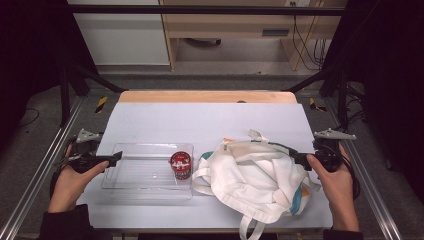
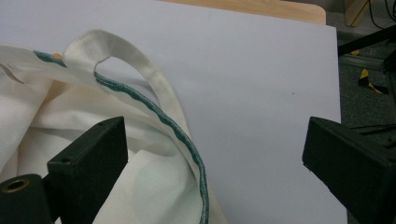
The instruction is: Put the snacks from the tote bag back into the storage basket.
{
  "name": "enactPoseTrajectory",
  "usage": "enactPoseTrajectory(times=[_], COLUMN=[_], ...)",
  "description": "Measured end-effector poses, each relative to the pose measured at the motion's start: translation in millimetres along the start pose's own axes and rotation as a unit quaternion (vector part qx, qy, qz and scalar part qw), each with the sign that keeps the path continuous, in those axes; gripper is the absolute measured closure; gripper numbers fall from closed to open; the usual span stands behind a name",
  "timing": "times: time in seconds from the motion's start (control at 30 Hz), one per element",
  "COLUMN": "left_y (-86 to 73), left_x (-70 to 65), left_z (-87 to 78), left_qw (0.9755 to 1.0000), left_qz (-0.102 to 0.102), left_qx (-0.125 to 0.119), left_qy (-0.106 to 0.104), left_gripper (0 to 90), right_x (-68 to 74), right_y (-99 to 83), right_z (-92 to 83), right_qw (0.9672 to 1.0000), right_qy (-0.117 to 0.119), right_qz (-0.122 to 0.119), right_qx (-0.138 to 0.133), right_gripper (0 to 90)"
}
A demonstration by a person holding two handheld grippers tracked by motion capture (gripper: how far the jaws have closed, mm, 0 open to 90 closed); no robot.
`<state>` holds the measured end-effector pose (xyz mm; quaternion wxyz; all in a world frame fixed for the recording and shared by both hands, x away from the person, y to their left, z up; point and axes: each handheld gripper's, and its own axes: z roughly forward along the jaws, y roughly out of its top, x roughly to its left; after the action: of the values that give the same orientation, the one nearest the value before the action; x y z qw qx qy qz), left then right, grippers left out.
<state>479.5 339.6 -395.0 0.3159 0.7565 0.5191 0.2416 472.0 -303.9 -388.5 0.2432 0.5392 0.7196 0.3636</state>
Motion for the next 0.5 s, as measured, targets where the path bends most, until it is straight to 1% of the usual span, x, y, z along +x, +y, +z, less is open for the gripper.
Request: enactPoseTrajectory(times=[0.03, 0.07, 0.1, 0.2, 0.23, 0.27, 0.33, 0.37, 0.4, 0.5], left_y=[0.0, -0.2, -0.4, -1.8, -2.5, -3.2, -4.8, -5.3, -5.7, -5.7], left_x=[-0.7, -1.3, -1.3, 0.1, 0.2, 1.2, 1.7, 2.1, 1.5, -0.4], left_z=[1.0, 1.7, 2.1, 3.9, 5.1, 5.7, 7.7, 8.4, 9.4, 11.4], left_qw=[1.0000, 1.0000, 1.0000, 1.0000, 1.0000, 0.9999, 0.9999, 0.9999, 0.9999, 0.9997], left_qz=[0.001, -0.001, 0.001, 0.002, -0.001, 0.002, 0.000, 0.002, 0.000, 0.007], left_qx=[-0.001, -0.001, 0.001, 0.005, 0.004, 0.008, 0.012, 0.015, 0.015, 0.021], left_qy=[-0.002, -0.004, -0.003, -0.006, -0.006, -0.006, -0.007, -0.006, -0.006, -0.010], left_gripper=[5.5, 5.5, 5.5, 5.4, 5.5, 5.5, 5.5, 5.5, 5.5, 5.5], right_x=[0.1, -0.1, -0.4, 0.7, 1.1, 1.4, 2.6, 2.5, 2.4, 2.9], right_y=[-0.7, -1.6, -2.5, -6.1, -7.5, -8.6, -10.4, -11.5, -12.4, -15.3], right_z=[1.3, 2.6, 3.8, 7.8, 9.6, 11.1, 13.7, 15.1, 16.1, 18.7], right_qw=[1.0000, 1.0000, 1.0000, 0.9999, 0.9999, 0.9998, 0.9996, 0.9995, 0.9994, 0.9990], right_qy=[0.000, -0.001, 0.001, 0.006, 0.007, 0.008, 0.011, 0.011, 0.011, 0.012], right_qz=[0.001, 0.000, -0.003, 0.001, 0.000, -0.001, 0.003, 0.001, -0.002, 0.000], right_qx=[0.001, 0.003, 0.004, 0.011, 0.013, 0.016, 0.027, 0.030, 0.033, 0.042], right_gripper=[7.1, 7.1, 6.9, 6.6, 6.5, 6.5, 6.5, 6.5, 6.5, 6.5])
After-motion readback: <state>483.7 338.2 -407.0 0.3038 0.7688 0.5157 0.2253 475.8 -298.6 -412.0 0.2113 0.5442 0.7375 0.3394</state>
